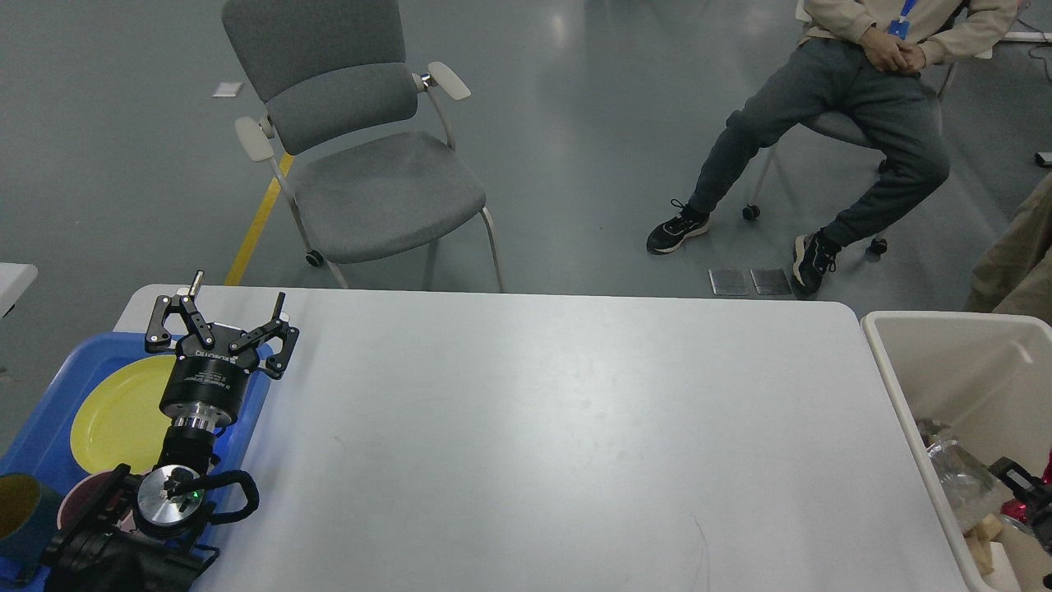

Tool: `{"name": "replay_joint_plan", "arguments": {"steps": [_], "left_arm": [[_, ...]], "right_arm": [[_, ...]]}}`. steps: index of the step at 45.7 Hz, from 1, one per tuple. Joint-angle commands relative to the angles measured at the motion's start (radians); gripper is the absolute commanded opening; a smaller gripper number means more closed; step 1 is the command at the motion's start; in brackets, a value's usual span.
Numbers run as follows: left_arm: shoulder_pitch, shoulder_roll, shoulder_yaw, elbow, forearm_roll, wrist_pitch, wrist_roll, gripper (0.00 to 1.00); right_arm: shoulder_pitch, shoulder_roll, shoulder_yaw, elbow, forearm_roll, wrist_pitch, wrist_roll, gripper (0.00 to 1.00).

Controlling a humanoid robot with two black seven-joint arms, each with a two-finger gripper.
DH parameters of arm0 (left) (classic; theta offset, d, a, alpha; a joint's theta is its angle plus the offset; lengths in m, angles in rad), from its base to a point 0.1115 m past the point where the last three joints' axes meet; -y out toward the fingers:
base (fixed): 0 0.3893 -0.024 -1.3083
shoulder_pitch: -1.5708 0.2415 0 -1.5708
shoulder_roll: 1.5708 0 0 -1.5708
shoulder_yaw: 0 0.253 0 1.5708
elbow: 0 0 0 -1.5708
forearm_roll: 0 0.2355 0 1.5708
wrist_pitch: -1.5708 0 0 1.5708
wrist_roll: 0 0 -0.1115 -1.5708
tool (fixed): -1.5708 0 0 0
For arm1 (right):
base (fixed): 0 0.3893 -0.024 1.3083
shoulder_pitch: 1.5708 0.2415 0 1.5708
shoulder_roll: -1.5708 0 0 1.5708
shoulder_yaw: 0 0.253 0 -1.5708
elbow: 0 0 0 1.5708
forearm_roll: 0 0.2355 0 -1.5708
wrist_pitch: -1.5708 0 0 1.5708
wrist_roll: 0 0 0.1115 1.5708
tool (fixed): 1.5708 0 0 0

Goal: Tidy desktop
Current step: 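Release the red can in the bin with the right gripper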

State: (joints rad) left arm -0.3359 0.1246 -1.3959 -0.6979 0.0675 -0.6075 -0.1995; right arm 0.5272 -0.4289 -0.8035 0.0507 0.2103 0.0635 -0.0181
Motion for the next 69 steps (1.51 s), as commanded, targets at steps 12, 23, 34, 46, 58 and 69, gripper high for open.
{"name": "replay_joint_plan", "arguments": {"steps": [12,23,34,46,58,69], "left_arm": [[0.000,0.000,0.000,0.000,0.000,0.000,0.000,0.96],[0.000,0.001,0.000,0.000,0.000,0.000,0.000,0.96],[0.000,0.001,0.000,0.000,0.000,0.000,0.000,0.96],[0.000,0.000,0.000,0.000,0.000,0.000,0.000,0.96],[0.000,0.001,0.000,0.000,0.000,0.000,0.000,0.96],[0.000,0.000,0.000,0.000,0.000,0.000,0.000,0.96]], "right_arm": [[-0.009,0.015,0.000,0.000,0.000,-0.031,0.000,0.29],[-0.024,0.032,0.000,0.009,0.000,-0.192,0.003,1.00],[-0.026,0.038,-0.002,0.011,0.000,-0.194,0.006,1.00],[-0.024,0.041,-0.005,0.012,0.000,-0.194,0.010,1.00],[0.005,0.021,0.067,0.020,0.000,-0.191,0.012,1.00],[0.122,-0.019,0.637,0.078,-0.008,-0.185,0.026,1.00]]}}
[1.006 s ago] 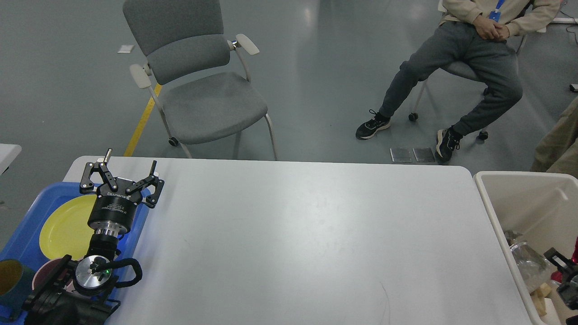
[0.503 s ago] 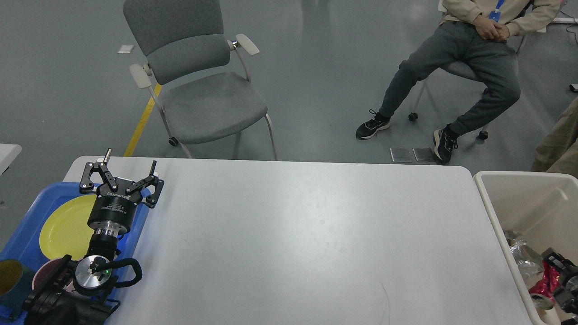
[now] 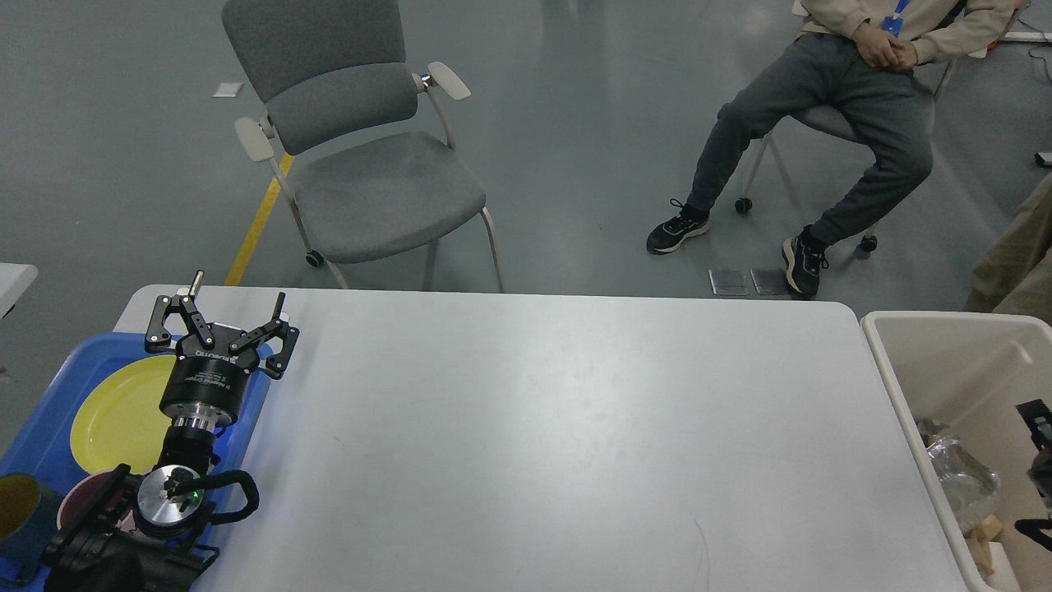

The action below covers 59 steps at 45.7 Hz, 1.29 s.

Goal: Tidy desktop

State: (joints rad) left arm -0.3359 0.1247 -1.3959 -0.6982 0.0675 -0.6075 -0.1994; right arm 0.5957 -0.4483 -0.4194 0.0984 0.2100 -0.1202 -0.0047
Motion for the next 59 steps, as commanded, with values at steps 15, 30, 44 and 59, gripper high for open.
{"name": "replay_joint_plan", "arguments": {"steps": [15,30,44,59], "left_arm": [[0.000,0.001,0.000,0.000,0.000,0.000,0.000,0.96],[0.000,0.000,0.000,0.000,0.000,0.000,0.000,0.96],[0.000,0.001,0.000,0.000,0.000,0.000,0.000,0.96],[0.000,0.000,0.000,0.000,0.000,0.000,0.000,0.96]], "right_arm": [[0.001,-0.055,1.029,0.383,-0.021,0.008,0.446,1.00],[-0.191,0.043,1.501,0.621,-0.247,0.247,0.339,1.00],[-0.275,0.122,1.614,0.670,-0.313,0.344,0.391,1.00],[-0.353,0.122,1.614,0.724,-0.311,0.358,0.428,1.00]]}}
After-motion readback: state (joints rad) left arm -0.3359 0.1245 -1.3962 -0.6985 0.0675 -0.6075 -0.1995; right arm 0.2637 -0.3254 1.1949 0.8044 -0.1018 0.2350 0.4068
